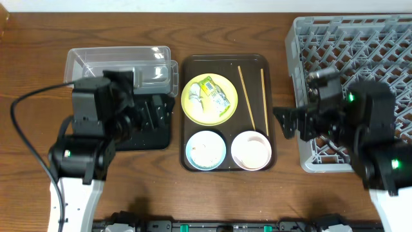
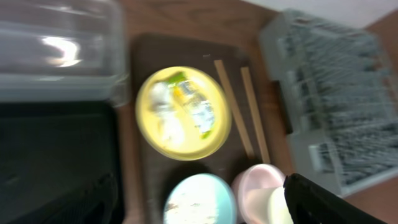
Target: Sort waste into correct bins and load items into the dishwasher rack
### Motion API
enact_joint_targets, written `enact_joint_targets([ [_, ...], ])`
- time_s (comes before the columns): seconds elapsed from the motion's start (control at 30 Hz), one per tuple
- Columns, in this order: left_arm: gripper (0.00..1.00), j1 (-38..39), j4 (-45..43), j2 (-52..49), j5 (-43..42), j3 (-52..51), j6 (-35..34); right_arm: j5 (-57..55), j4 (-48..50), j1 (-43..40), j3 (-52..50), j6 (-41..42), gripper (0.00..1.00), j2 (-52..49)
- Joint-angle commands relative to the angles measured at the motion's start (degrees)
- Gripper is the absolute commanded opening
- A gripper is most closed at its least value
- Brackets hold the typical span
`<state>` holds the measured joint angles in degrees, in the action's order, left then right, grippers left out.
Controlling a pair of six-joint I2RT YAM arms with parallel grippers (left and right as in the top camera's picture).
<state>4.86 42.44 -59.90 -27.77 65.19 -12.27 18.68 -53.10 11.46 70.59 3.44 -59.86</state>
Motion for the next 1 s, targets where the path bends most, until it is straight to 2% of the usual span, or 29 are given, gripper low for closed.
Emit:
enact_joint_targets([
  [0.0, 0.88, -0.28, -2.38, -2.43, -9.68, 1.6, -2.08, 6.1, -2.62, -0.57, 4.63, 0.37, 0.99, -3.91],
  [0.13, 0.88, 0.13, -6.1, -5.77, -10.99, 2.84, -7.76, 6.62, -2.43, -0.68, 5.18, 0.48, 0.99, -6.19],
  [0.23, 0.88, 3.04, -5.07, -9.94, -7.91, 5.73, -8.0, 3.39, -2.47, -1.07, 5.18, 4.17, 0.99, -7.76],
  [0.3, 0.87, 6.25, -3.28, -13.51, -2.58, 7.72, -8.0, 1.16, -2.47, -1.05, 5.18, 6.23, 0.99, -8.74],
  [0.43, 0.87, 14.45, 0.39, -21.4, 13.33, 10.49, -7.96, 0.63, -2.4, -1.05, 5.18, 8.81, 0.99, -10.16],
  [0.57, 0.87, 18.71, -0.11, -28.04, 25.18, 10.54, -8.02, 0.68, -2.62, -1.05, 5.16, 11.8, 0.98, -10.56],
  [0.67, 0.82, 19.06, -1.68, -33.27, 26.32, 10.54, -8.24, 0.87, -2.99, -1.05, 5.16, 12.0, 0.97, -10.56],
  [0.73, 0.75, 19.06, -2.32, -36.76, 26.34, 10.54, -8.28, 0.85, -3.32, -1.01, 5.16, 11.98, 0.96, -10.56],
  [0.97, 0.7, 19.06, -5.22, -45.79, 24.44, 10.54, -8.68, 0.85, -3.3, -1.01, 5.16, 12.41, 0.93, -10.56],
])
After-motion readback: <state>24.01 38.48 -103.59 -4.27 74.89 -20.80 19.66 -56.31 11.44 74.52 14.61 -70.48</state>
